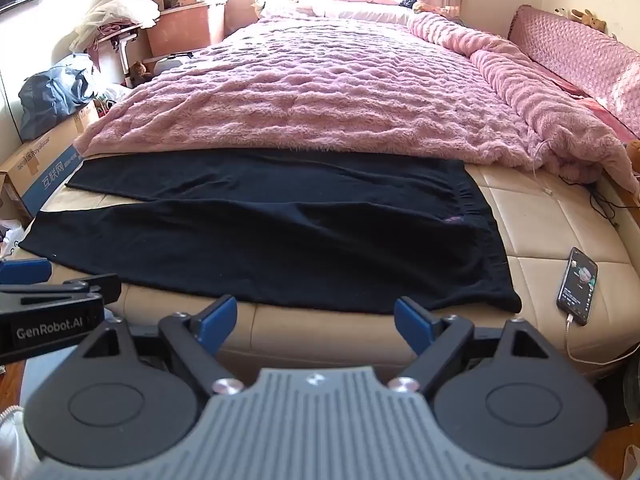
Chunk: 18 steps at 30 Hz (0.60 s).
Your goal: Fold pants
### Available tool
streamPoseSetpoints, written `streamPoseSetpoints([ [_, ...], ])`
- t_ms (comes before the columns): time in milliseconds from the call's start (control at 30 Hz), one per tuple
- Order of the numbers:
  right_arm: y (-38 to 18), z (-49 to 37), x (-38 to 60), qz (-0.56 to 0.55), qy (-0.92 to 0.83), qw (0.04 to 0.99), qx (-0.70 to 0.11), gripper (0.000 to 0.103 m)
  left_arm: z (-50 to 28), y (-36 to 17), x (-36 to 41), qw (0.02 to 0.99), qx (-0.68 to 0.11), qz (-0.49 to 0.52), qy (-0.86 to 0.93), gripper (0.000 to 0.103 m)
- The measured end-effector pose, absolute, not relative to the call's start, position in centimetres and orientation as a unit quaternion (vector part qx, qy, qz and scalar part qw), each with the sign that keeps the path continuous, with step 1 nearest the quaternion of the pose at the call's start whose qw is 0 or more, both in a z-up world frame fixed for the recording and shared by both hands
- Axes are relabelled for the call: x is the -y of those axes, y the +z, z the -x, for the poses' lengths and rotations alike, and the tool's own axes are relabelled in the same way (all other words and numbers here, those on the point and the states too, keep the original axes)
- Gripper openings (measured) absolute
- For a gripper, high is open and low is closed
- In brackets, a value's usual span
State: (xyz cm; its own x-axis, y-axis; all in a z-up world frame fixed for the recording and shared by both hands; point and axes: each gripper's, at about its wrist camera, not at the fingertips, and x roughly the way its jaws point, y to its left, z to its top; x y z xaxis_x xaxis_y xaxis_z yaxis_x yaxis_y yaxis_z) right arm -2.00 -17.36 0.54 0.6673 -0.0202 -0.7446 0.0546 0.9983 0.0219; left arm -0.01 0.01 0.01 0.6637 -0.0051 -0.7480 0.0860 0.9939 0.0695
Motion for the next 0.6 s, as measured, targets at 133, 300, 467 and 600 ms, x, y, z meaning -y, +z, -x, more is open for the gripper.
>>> streamPoseSetpoints([
  [133,0.5,2.1,17.4,-0.023,-0.019,0.913,-0.406,0.082,0.0,0.0,0.0,0.911,-0.41,-0.046,-0.027,0.087],
  [300,0.6,2.1,17.4,-0.023,-0.018,0.914,-0.406,0.082,0.0,0.0,0.0,0.911,-0.409,-0.045,-0.028,0.087],
  [467,0.6,2.2,17.4,-0.023,-0.015,0.914,-0.405,0.082,0.0,0.1,0.0,0.912,-0.408,-0.045,-0.029,0.087],
  [600,1.4,2.5,17.7,-0.025,-0.012,0.915,-0.401,0.082,0.0,0.1,0.0,0.912,-0.407,-0.044,-0.029,0.087],
])
